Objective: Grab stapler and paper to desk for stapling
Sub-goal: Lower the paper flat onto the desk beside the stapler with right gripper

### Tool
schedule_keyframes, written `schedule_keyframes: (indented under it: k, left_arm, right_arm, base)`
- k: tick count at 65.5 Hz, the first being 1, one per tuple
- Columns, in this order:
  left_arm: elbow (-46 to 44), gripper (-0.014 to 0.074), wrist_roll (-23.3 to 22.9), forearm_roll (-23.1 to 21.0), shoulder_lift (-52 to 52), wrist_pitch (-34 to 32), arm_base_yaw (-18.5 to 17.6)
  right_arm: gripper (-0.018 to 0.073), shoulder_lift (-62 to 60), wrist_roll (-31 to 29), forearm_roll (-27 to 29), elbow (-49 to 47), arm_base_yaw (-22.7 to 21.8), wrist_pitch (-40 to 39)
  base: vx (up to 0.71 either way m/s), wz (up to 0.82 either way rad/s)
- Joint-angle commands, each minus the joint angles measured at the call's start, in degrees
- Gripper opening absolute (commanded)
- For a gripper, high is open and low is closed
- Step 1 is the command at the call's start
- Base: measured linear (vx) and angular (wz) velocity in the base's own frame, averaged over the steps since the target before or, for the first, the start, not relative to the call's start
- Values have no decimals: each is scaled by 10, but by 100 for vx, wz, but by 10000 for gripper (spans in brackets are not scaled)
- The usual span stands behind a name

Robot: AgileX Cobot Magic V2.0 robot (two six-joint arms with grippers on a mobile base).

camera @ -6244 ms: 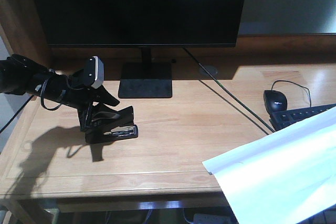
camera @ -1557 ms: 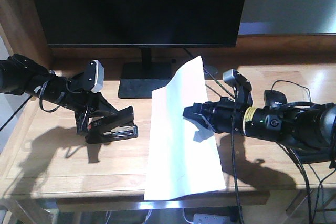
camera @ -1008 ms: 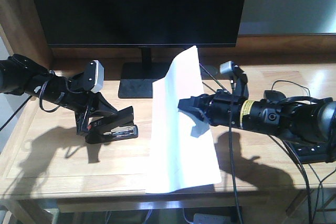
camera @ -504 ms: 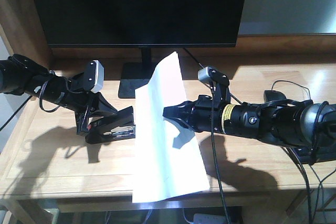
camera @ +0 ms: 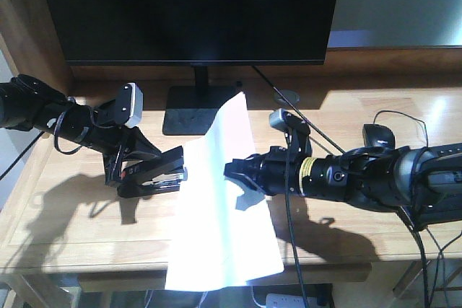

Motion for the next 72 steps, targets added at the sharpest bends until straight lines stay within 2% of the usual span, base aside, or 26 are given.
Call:
schedule_keyframes:
  k: [1, 15, 33, 47, 57, 65, 72]
  left_arm:
    - [-15, -7, -6, -27, -33, 16, -1]
    - [-15, -7, -6, -27, -33, 16, -1]
    - [-15, -7, -6, -27, -33, 16, -1]
    - [-15, -7, -6, -27, -33, 16, -1]
    - [-15, -7, -6, -27, -33, 16, -1]
    - [-15, -7, -6, -27, -33, 16, -1]
    - [-15, -7, -6, -27, -33, 16, -1]
  right_arm:
    - [-5, -16, -9, 20, -15, 0, -61]
    - [-5, 7, -10, 43, -21, 0, -61]
    - [-5, 55, -5, 48, -86, 0, -65]
    - [-5, 85, -6, 86, -115, 0, -64]
    - [1, 103, -8, 90, -129, 0, -61]
    - [41, 111, -7, 89, -136, 0, -59]
    - [123, 111, -8, 84, -136, 0, -56]
  base:
    - [0, 0]
    - [0, 0]
    - [0, 0]
    - [0, 0]
    - [0, 0]
    - [0, 0]
    - [0, 0]
